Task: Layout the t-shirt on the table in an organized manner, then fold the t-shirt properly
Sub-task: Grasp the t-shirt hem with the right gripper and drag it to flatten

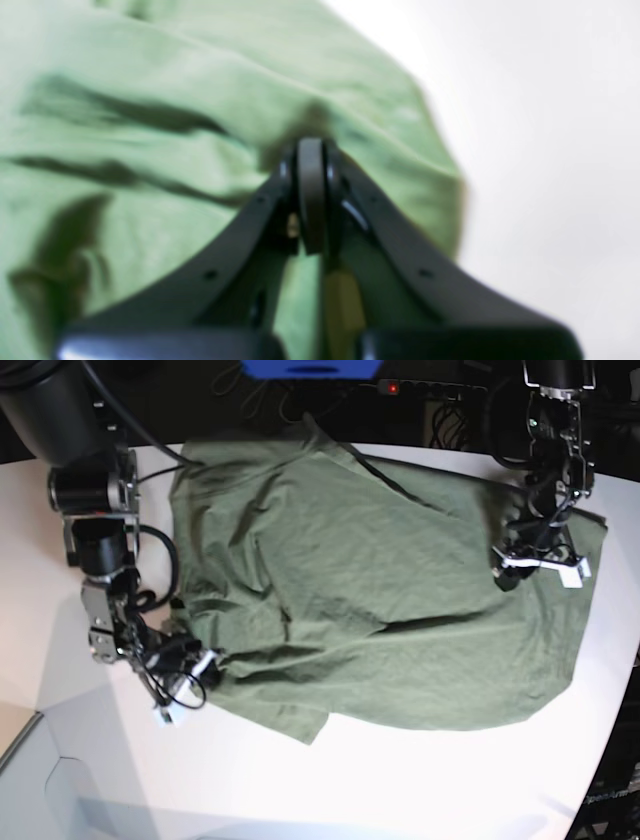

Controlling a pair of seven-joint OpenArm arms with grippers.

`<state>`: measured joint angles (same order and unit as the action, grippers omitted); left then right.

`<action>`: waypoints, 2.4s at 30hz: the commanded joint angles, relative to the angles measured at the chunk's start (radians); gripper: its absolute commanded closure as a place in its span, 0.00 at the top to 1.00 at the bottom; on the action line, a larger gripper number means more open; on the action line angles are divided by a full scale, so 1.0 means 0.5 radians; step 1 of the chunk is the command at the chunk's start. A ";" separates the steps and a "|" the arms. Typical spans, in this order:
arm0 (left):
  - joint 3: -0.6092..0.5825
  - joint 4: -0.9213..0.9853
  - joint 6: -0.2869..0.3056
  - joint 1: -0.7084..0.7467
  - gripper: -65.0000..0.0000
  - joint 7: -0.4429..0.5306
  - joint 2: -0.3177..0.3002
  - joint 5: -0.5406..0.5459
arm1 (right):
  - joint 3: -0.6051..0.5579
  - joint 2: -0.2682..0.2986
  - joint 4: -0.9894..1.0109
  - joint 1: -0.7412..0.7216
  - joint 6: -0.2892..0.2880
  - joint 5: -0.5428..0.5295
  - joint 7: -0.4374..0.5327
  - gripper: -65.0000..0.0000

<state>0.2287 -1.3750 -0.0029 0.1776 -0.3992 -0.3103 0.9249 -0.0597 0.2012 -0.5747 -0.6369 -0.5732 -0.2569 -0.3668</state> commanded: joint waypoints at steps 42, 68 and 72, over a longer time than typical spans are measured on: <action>-0.008 -0.069 0.016 -0.056 0.37 0.033 -0.044 0.024 | 0.007 0.019 0.243 -0.109 0.249 -0.040 0.281 0.00; 0.103 -0.320 0.013 0.036 0.37 0.030 -0.053 0.021 | 0.032 0.342 -0.770 0.385 0.255 -0.046 -0.311 0.22; 0.164 -0.326 0.013 0.039 0.42 0.030 -0.056 0.024 | 0.262 0.320 -1.347 0.751 0.255 -0.046 -0.413 0.37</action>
<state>0.3016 -1.5169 -0.0036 0.2054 -0.4042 -0.3248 0.9268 0.0681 0.3462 -1.2320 -0.2317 -0.4416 -0.2592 -0.6022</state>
